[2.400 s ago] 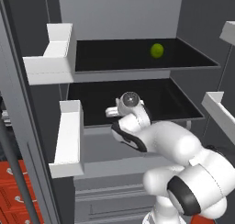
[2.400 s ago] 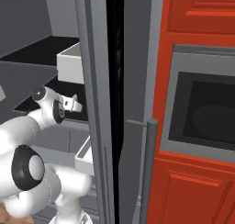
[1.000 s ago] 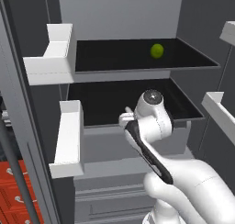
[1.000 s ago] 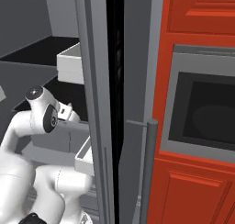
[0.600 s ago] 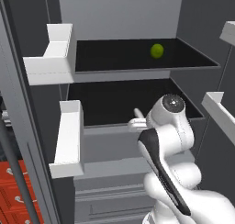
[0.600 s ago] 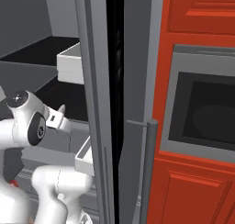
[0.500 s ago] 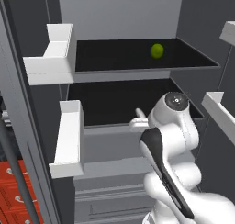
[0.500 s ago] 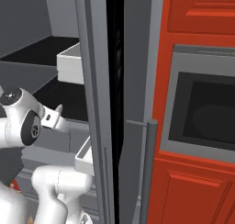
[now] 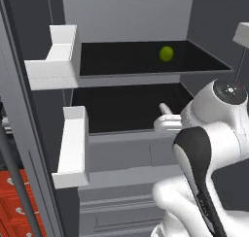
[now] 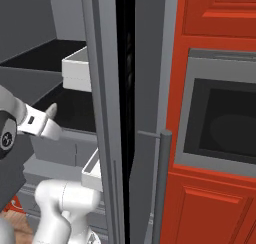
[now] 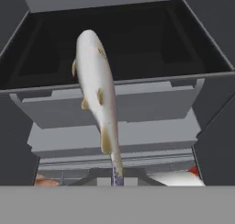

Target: Take the cheese, fish, and lime from the fridge and place them on the plate on the dining counter to create an appetizer plate.

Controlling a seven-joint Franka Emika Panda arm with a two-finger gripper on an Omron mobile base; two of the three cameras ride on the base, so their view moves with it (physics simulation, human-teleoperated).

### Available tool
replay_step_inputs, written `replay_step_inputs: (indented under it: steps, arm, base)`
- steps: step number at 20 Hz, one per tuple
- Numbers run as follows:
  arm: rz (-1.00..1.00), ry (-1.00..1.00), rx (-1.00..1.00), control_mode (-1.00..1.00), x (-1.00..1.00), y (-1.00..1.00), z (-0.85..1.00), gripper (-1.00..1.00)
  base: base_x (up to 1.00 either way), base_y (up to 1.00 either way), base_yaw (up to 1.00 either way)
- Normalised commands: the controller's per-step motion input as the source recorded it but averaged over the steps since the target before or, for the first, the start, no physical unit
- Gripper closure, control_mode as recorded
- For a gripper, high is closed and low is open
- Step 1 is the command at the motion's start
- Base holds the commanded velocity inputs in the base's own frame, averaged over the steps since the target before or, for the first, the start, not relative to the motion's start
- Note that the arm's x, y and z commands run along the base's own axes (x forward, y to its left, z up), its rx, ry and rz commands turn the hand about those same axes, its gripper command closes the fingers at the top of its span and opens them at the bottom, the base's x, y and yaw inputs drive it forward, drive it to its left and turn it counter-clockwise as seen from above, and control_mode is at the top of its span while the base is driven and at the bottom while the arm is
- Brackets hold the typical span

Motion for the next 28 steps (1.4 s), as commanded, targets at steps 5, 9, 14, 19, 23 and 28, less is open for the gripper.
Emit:
replay_step_inputs:
  steps: [5,9,14,19,23,28]
  arm:
    - [0.0,0.0,0.0,-1.0,-0.76,-0.18,0.57,1.0]
    - [0.0,0.0,0.0,-1.0,-0.88,-0.11,0.13,1.0]
    - [0.0,0.0,0.0,-1.0,-0.99,-0.14,0.0,1.0]
    - [0.01,0.03,0.01,-1.0,-0.48,-0.25,0.17,1.0]
    - [0.0,0.01,0.03,-1.0,0.44,-0.45,0.26,1.0]
    - [0.0,0.0,0.01,-1.0,0.87,-0.14,-0.01,1.0]
  base:
    - [0.0,0.0,0.0]
    - [0.0,0.0,0.0]
    - [0.0,0.0,0.0]
    - [0.0,0.0,0.0]
    - [0.0,0.0,0.0]
    - [0.0,0.0,0.0]
